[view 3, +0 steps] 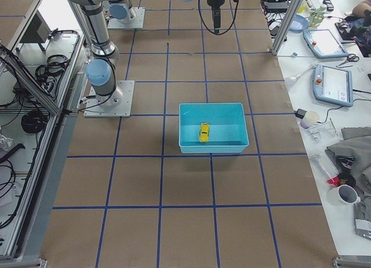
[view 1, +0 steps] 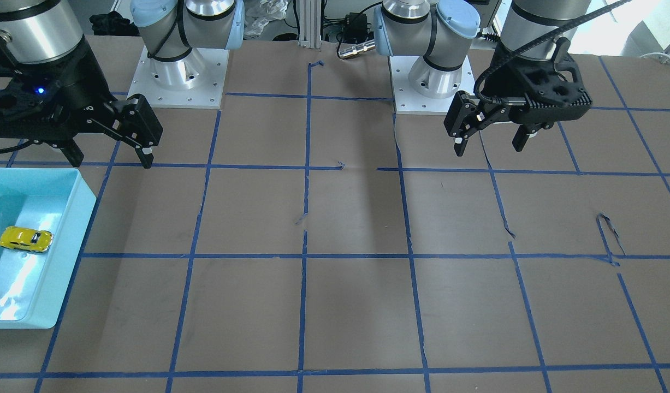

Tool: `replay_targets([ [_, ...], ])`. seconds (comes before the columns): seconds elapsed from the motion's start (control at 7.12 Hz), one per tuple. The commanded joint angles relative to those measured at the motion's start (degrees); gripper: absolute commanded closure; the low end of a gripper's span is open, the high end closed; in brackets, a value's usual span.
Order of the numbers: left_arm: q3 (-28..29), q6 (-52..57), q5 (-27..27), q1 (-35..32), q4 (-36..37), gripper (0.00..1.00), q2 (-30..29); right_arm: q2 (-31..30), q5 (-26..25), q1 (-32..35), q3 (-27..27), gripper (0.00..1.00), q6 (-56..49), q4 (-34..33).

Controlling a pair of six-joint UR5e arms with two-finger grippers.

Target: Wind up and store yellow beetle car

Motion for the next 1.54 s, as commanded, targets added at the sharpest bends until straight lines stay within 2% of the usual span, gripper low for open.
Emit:
replay_targets([
  [0.0,0.00,0.00,0.00,0.00,0.00,0.00,0.00,-0.09,0.00,0.00,0.00,0.00,0.00,0.09],
  [1.4,0.00,0.00,-0.79,-0.88,0.00,0.00,-0.09,-0.09,0.00,0.00,0.00,0.00,0.00,0.35],
])
